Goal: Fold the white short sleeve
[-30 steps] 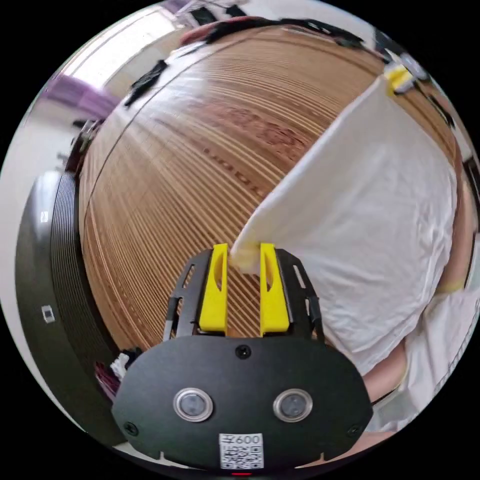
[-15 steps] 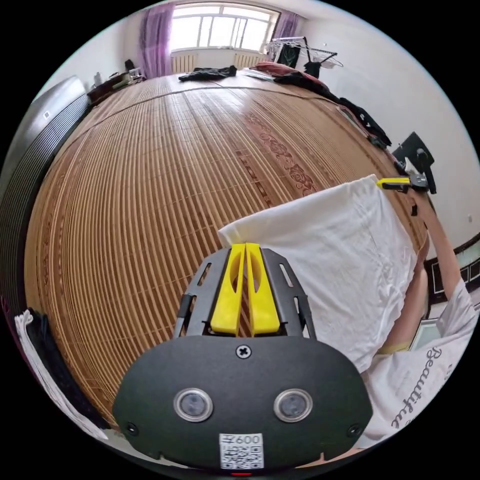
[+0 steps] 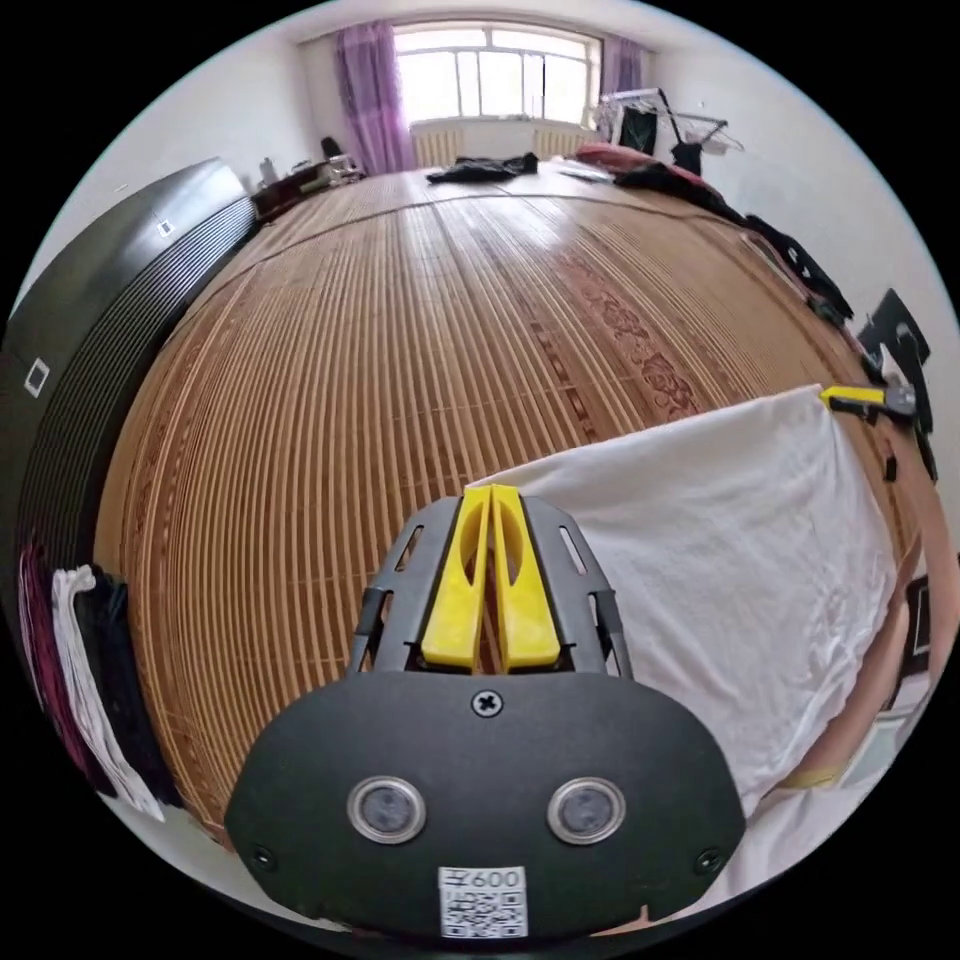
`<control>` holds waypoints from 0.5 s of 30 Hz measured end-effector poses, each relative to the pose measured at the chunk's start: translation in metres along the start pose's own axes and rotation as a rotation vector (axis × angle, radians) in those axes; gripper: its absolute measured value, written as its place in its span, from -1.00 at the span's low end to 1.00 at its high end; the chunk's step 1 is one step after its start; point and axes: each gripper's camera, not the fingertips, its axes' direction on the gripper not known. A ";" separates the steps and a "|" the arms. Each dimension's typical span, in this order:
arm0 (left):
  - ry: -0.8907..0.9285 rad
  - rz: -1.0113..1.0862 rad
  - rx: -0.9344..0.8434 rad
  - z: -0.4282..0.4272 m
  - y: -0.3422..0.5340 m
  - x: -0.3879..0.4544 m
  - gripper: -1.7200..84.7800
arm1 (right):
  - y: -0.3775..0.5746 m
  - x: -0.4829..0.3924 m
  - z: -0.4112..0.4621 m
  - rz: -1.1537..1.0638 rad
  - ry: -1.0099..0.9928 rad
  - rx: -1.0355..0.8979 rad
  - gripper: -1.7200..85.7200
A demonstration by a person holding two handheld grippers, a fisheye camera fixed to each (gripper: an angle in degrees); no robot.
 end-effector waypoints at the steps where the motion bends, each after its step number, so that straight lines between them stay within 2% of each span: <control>1: 0.002 -0.043 -0.004 0.003 0.003 -0.001 -0.95 | 0.005 0.009 0.000 0.041 -0.038 -0.001 -0.98; 4: -0.001 -0.061 -0.008 0.009 0.011 -0.003 -0.94 | 0.017 0.018 -0.007 0.060 -0.073 0.015 -0.98; 6: 0.004 -0.074 0.034 0.006 0.020 -0.011 -0.94 | 0.031 0.018 -0.026 0.065 -0.029 0.092 -0.98; 8: -0.229 -0.095 0.150 -0.018 0.052 -0.015 -0.94 | 0.067 0.005 -0.068 0.017 0.070 0.283 -0.98; 9: -0.284 -0.083 0.179 -0.025 0.062 -0.015 -0.94 | 0.077 -0.001 -0.078 -0.004 0.089 0.321 -0.98; 11: -0.411 0.068 0.342 -0.059 0.123 0.001 -0.94 | 0.126 -0.030 -0.113 -0.117 0.124 0.414 -0.98; 13: -0.311 0.241 0.415 -0.081 0.175 0.018 -0.94 | 0.167 -0.048 -0.130 -0.154 0.102 0.405 -0.98; 15: -0.213 0.288 0.397 -0.095 0.224 0.031 -0.94 | 0.202 -0.056 -0.134 -0.117 0.035 0.271 -0.98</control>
